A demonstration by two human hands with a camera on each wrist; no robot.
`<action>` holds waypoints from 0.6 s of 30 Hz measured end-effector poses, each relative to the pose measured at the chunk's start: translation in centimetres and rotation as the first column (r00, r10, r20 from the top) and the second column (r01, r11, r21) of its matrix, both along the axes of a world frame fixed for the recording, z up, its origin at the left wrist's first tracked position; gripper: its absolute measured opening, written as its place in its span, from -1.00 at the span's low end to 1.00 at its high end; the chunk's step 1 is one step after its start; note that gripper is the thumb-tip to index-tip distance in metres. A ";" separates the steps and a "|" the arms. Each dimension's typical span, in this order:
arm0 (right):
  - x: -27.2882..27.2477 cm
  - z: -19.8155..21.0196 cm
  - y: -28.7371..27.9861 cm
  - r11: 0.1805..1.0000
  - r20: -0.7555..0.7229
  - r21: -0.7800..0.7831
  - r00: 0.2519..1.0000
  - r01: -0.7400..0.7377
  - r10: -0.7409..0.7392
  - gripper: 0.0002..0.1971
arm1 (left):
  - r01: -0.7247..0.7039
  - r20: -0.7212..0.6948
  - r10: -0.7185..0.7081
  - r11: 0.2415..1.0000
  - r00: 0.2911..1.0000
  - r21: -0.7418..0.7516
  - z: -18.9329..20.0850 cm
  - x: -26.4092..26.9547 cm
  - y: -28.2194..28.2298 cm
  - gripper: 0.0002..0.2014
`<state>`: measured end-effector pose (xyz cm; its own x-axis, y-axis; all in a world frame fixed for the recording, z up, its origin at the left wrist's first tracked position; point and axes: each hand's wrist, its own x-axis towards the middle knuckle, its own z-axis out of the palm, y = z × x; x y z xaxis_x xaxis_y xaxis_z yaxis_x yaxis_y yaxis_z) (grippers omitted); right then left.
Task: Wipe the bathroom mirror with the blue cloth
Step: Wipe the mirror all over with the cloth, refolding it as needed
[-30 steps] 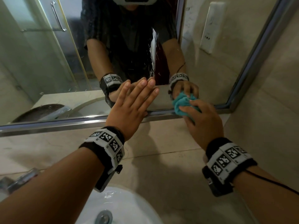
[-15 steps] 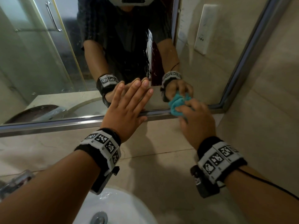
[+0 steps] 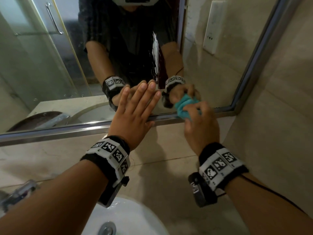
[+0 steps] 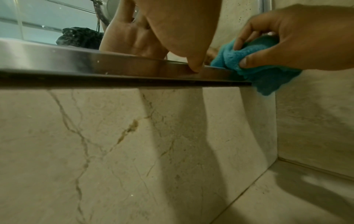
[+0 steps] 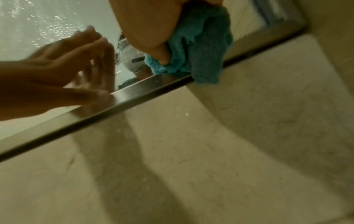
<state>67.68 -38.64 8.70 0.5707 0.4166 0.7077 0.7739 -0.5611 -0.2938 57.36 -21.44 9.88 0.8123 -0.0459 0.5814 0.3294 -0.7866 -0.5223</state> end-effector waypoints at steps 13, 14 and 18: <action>1.3 0.4 -1.2 0.988 -0.141 0.152 0.990 0.019 0.003 -0.69 | -0.005 0.002 0.005 0.999 1.000 0.033 -0.1 0.1 0.4 -0.26; 1.0 0.3 -1.0 0.990 -0.115 0.143 0.993 -0.009 0.025 -0.67 | -0.005 0.002 0.005 0.999 1.000 0.037 -0.1 0.1 0.5 -0.26; 1.3 -0.7 -1.6 0.981 0.010 -0.108 0.986 -0.163 0.165 -0.53 | 0.010 0.009 -0.010 0.999 1.000 0.042 -0.2 0.2 0.5 -0.25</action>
